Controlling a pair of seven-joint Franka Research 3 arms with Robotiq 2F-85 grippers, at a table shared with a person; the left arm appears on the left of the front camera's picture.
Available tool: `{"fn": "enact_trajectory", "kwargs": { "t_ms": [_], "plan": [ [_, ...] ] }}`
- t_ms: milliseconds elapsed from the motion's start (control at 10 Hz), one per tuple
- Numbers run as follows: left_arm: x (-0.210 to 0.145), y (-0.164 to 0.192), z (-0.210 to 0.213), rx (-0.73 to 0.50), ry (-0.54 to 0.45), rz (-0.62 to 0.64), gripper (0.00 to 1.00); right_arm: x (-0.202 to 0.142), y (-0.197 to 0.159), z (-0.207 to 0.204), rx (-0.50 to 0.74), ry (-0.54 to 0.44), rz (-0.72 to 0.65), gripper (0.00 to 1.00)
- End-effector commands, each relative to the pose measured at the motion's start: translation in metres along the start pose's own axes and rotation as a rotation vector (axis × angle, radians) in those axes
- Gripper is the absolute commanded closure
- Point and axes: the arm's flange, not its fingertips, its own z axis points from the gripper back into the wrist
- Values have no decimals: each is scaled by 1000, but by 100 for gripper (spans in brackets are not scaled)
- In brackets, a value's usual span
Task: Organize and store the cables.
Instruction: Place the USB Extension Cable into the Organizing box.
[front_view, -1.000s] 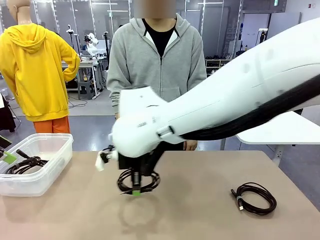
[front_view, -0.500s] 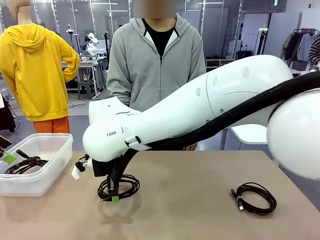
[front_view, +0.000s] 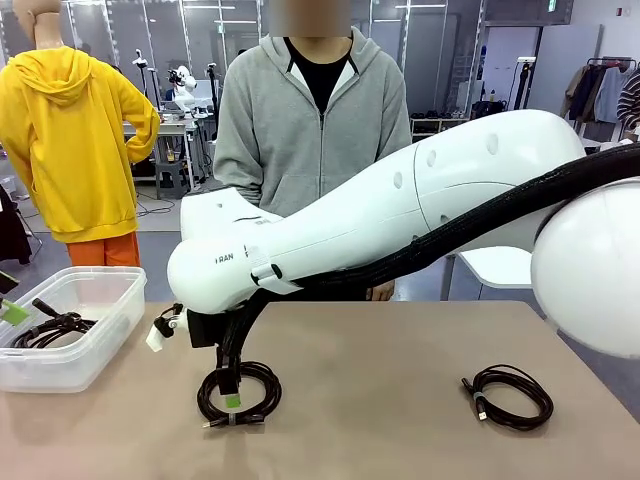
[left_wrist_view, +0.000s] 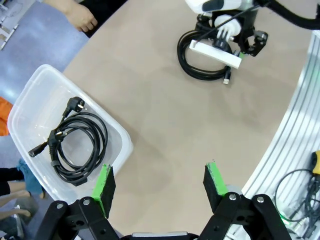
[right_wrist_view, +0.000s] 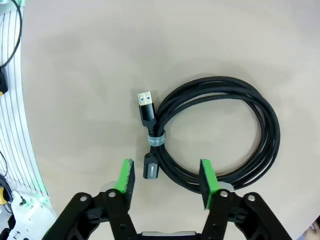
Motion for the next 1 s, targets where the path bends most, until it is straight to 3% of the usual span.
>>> {"fn": "enact_trajectory", "kwargs": {
  "t_ms": [0,300,600,900],
  "plan": [
    [0,-12,-1,-48,32,-101,10,-22,13,12,-17,-54,-63,0],
    [22,-30,-27,-132,90,-193,10,-100,35,58,-65,-140,-213,0],
    [76,-66,-81,-124,87,-200,10,-232,85,93,-168,-300,-289,0],
    [132,-91,-140,-154,130,-244,10,-356,137,100,-239,-508,-338,0]
  ]
}}
